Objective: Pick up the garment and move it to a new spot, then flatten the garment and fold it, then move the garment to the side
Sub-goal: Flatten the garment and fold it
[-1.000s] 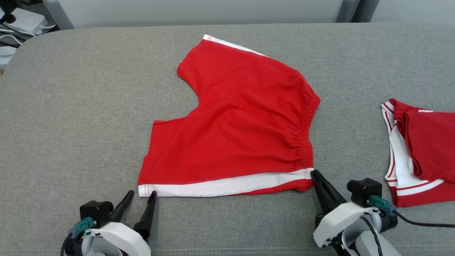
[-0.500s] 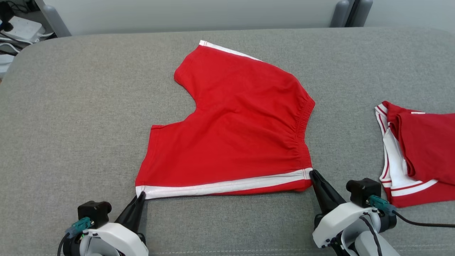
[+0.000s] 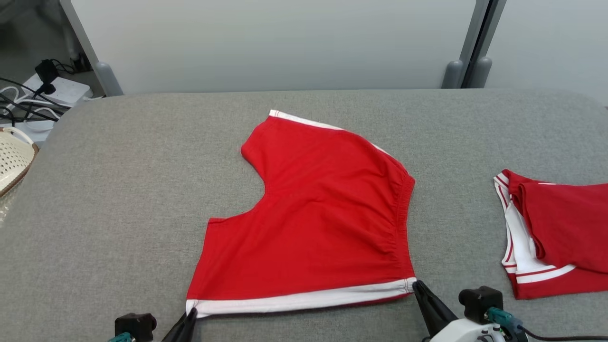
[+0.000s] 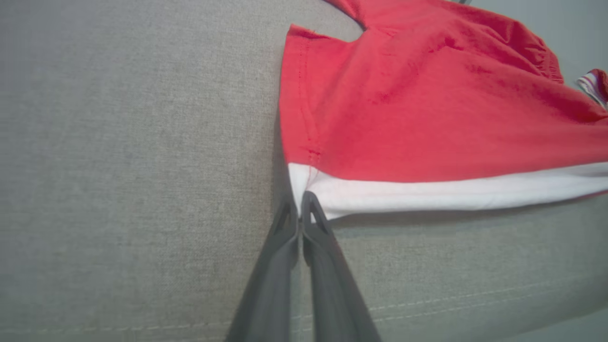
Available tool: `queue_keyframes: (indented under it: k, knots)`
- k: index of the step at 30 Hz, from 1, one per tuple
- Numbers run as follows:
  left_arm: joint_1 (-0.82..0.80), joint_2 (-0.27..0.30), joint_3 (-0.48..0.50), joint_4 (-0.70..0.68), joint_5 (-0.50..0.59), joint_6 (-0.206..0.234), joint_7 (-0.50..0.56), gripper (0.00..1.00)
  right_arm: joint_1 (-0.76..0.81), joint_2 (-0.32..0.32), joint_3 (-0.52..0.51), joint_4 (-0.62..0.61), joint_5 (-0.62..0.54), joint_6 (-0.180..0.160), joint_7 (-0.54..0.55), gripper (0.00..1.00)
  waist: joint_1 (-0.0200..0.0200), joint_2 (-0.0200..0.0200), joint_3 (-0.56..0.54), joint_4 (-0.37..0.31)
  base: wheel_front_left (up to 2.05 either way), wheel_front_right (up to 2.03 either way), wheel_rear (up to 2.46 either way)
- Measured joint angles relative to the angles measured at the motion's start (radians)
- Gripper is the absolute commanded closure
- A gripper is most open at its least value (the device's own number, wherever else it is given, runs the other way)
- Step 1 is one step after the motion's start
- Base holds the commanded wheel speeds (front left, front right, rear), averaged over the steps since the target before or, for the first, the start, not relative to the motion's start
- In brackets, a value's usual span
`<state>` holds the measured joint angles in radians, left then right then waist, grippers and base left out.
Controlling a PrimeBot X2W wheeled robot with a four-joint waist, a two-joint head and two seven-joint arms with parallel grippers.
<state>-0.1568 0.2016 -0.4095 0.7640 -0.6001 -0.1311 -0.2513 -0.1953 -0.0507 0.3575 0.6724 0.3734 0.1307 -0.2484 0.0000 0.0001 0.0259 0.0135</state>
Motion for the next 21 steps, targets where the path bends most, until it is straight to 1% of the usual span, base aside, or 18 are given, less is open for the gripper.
queue_keyframes:
  k: [3, 9, 11, 13, 17, 21]
  knots:
    - [0.027, -0.005, 0.004, 0.018, 0.008, 0.000, 0.000, 1.00, 0.037, -0.001, 0.007, -0.002, 0.006, 0.000, 0.000, 1.00, 0.0000, 0.0000, -0.023, 0.007, 0.00, 0.00, 0.00]
    - [0.061, -0.021, 0.014, 0.020, 0.018, 0.000, 0.000, 1.00, 0.083, -0.012, 0.002, -0.012, 0.026, 0.000, 0.000, 1.00, 0.0000, 0.0000, -0.032, 0.021, 0.00, 0.00, 0.00]
    - [0.069, -0.021, 0.017, -0.007, 0.018, 0.000, 0.000, 1.00, 0.085, -0.012, -0.012, -0.029, 0.030, 0.000, 0.000, 1.00, 0.0000, 0.0000, -0.024, 0.022, 0.00, 0.00, 0.00]
    - [0.063, -0.015, 0.024, -0.064, 0.018, 0.000, 0.000, 1.00, 0.077, -0.014, -0.040, -0.067, 0.020, 0.000, 0.000, 1.00, 0.0000, 0.0000, -0.010, 0.020, 0.00, 0.00, 0.00]
    - [-0.035, 0.025, 0.023, -0.171, 0.012, 0.000, 0.000, 1.00, -0.005, -0.017, -0.101, -0.112, -0.051, 0.000, 0.000, 1.00, 0.0000, 0.0000, 0.035, 0.015, 0.00, 0.00, 0.00]
    - [-0.186, 0.070, 0.000, -0.223, -0.001, 0.000, 0.000, 1.00, -0.127, -0.011, -0.140, -0.122, -0.086, 0.000, 0.000, 1.00, 0.0000, 0.0000, 0.094, 0.003, 0.00, 0.00, 0.00]
